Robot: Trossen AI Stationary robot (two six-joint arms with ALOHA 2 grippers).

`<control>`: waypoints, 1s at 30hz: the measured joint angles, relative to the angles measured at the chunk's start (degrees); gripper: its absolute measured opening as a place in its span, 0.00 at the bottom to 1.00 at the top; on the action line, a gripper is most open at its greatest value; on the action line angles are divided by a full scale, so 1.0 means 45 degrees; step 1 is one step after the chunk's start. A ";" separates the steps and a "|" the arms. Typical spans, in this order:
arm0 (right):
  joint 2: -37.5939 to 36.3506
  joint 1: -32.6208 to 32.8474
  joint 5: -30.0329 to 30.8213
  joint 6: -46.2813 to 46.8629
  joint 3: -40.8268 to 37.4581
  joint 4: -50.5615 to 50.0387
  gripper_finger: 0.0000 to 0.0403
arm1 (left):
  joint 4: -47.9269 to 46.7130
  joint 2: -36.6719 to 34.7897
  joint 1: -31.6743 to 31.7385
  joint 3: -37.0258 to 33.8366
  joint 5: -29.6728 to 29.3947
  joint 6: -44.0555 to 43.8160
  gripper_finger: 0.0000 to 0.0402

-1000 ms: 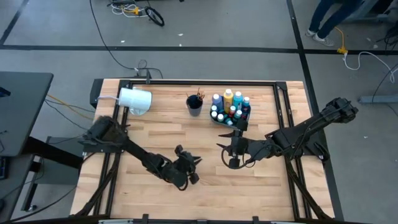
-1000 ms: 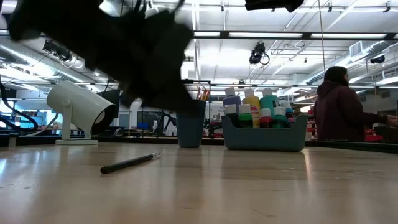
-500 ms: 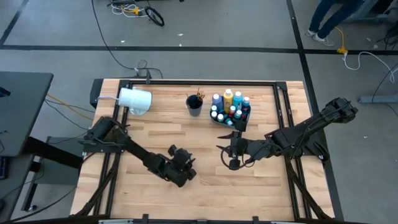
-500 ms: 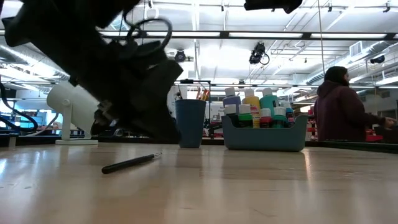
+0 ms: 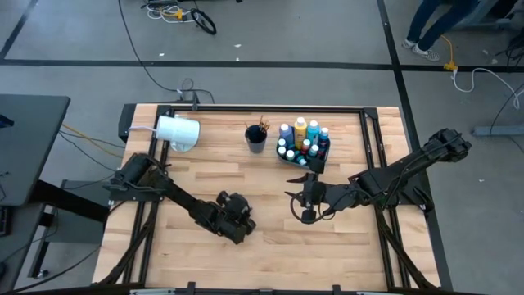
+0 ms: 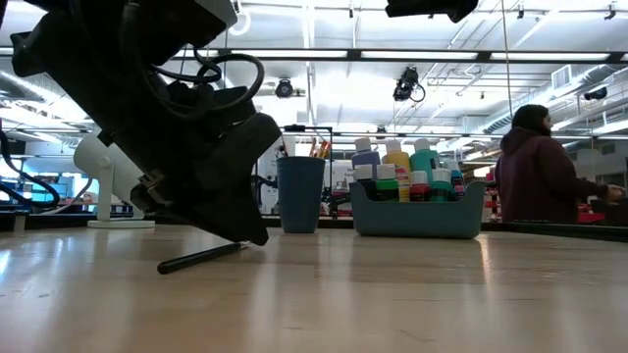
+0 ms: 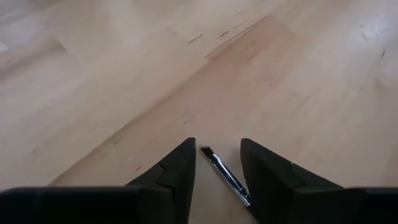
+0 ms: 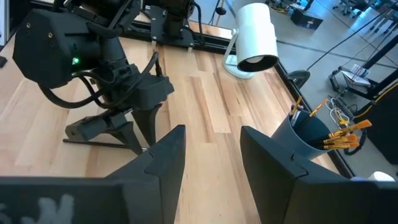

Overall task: Pick & Place Paint Supplies
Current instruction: Put the silver paint brush into the blue cup

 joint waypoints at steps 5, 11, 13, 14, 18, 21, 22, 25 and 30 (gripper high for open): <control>0.0000 -0.0003 0.0005 0.0000 0.0000 0.0005 0.39 | -0.0228 -0.0007 0.0021 0.0013 -0.0007 -0.0294 0.24; 0.0005 -0.0003 0.0003 -0.0029 0.0000 0.0005 0.39 | -0.0248 -0.0007 0.0201 0.0008 -0.0021 -0.0378 0.03; 0.0005 -0.0003 0.0005 -0.0103 0.0002 0.0005 0.39 | -0.0185 -0.0007 0.0225 0.0008 -0.0007 -0.0454 0.02; 0.0005 -0.0003 0.0000 -0.0143 0.0000 0.0003 0.39 | -0.0179 -0.0007 0.0224 0.0008 -0.0052 -0.0463 0.02; 0.0005 -0.0003 0.0004 -0.0175 0.0000 0.0005 0.39 | -0.0195 -0.0005 0.0221 -0.0002 -0.0415 -0.0609 0.01; 0.0005 -0.0003 0.0004 -0.0180 0.0000 0.0005 0.39 | -0.0181 -0.0065 0.0221 0.0113 -0.0863 -0.0502 0.01; 0.0010 -0.0003 0.0000 -0.0185 0.0000 0.0006 0.39 | -0.0184 -0.0184 0.0221 0.0129 -0.1057 -0.0317 0.01; 0.0015 -0.0003 0.0005 -0.0194 0.0002 0.0005 0.39 | -0.0134 -0.0586 0.0220 0.0324 -0.1820 0.0223 0.01; 0.0015 -0.0003 0.0005 -0.0209 0.0005 0.0030 0.39 | -0.0105 -0.1913 0.0475 0.0567 -0.3698 0.2007 0.01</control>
